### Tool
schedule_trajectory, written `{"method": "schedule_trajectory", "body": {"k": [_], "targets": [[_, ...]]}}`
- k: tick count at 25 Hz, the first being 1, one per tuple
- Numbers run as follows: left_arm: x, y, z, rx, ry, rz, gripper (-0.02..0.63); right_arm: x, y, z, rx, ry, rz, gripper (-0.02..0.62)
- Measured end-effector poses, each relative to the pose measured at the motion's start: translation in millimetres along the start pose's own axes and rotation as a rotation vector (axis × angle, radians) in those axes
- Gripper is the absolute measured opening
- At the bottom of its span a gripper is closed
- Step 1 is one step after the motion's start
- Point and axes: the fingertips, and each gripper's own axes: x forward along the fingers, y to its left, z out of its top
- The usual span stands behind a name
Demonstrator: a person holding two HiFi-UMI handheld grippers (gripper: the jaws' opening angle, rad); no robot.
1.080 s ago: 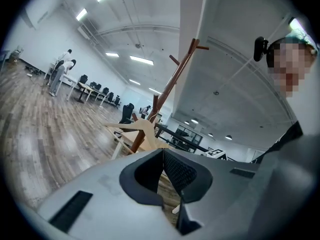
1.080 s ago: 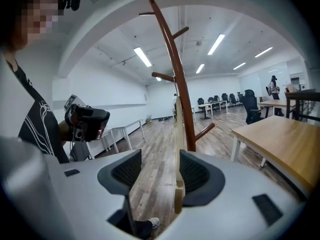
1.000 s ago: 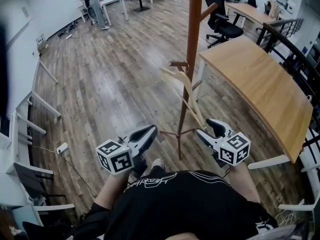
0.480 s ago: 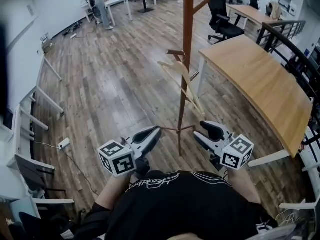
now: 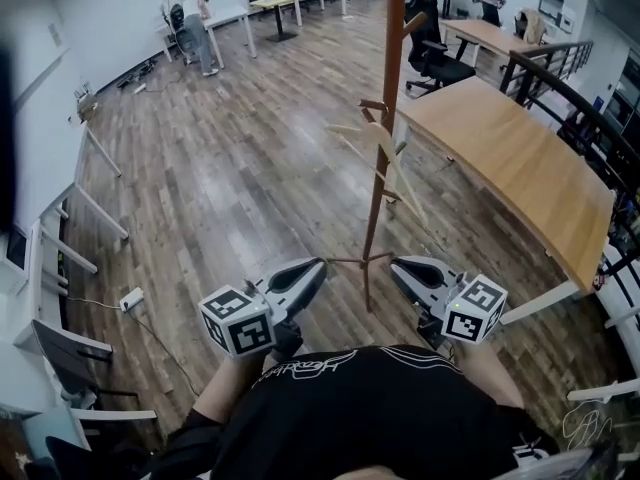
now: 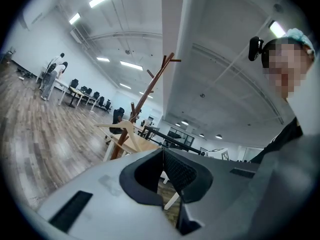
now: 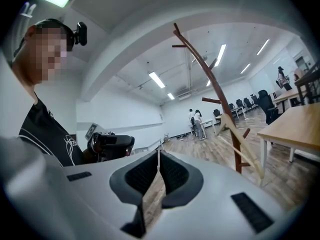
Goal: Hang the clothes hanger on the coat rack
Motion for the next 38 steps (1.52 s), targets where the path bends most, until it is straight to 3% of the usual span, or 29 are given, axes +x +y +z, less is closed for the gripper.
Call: {"method": "schedule_trajectory", "body": {"k": [8,16,25,38], "targets": [[-107,-18,-23,-0.023,-0.001,-0.01,0.008,24,105,-37,0.05,0.001,-0.002,0.046],[-155,-42,-50,-0.033,0.027,-0.084,0.008,14,165,-74,0.081,0.002,-0.071,0.041],[-169,-65,-67,-0.05,0.047,-0.155,0.008,-7,194,-85,0.051,0.006,-0.143,0.039],[-172,-85,-69,-0.034,0.048,-0.196,0.008,-25,210,-85,0.031,-0.003,-0.173,0.038]]}}
